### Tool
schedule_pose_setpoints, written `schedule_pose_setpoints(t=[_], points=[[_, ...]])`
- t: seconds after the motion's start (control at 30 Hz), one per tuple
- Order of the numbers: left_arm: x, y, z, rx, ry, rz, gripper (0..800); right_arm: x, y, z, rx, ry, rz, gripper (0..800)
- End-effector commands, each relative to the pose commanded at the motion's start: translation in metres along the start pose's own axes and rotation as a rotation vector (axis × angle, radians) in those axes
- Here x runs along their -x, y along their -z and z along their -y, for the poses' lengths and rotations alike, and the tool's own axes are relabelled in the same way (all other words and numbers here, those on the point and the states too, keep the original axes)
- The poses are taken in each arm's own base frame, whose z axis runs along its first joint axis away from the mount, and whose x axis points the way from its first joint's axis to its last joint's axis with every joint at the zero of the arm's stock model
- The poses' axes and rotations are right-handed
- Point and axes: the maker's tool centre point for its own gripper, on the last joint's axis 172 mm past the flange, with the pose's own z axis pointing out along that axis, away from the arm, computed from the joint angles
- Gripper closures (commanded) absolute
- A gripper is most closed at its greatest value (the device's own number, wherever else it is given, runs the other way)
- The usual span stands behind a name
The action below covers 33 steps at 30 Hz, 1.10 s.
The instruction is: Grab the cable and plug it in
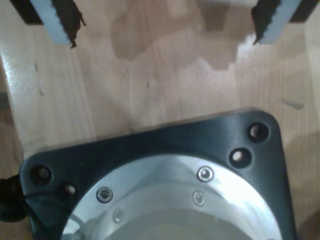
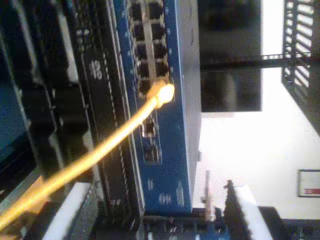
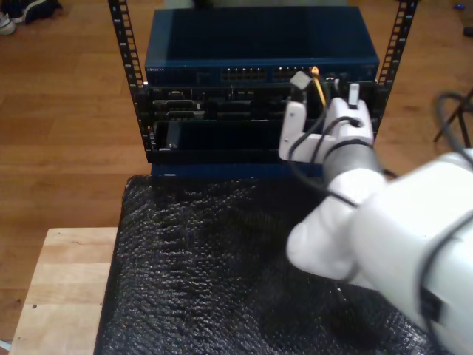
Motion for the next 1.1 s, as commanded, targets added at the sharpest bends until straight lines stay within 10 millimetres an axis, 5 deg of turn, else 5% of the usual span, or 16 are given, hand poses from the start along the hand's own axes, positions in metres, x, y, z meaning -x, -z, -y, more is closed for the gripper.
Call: schedule_pose_setpoints(t=[0.23, 0.8, 1.1], points=[[0.0, 0.0, 0.0, 0.0, 0.0, 0.0, 0, 0.032, 0.025, 0.009, -0.169, 0.056, -0.082, 104], [0.0, 0.0, 0.0, 0.0, 0.0, 0.0, 0, 0.172, 0.056, 0.089, -0.741, 0.297, -0.045, 3], [0.0, 0.0, 0.0, 0.0, 0.0, 0.0, 0, 0.267, 0.105, 0.083, -0.911, 0.346, -0.007, 2]])
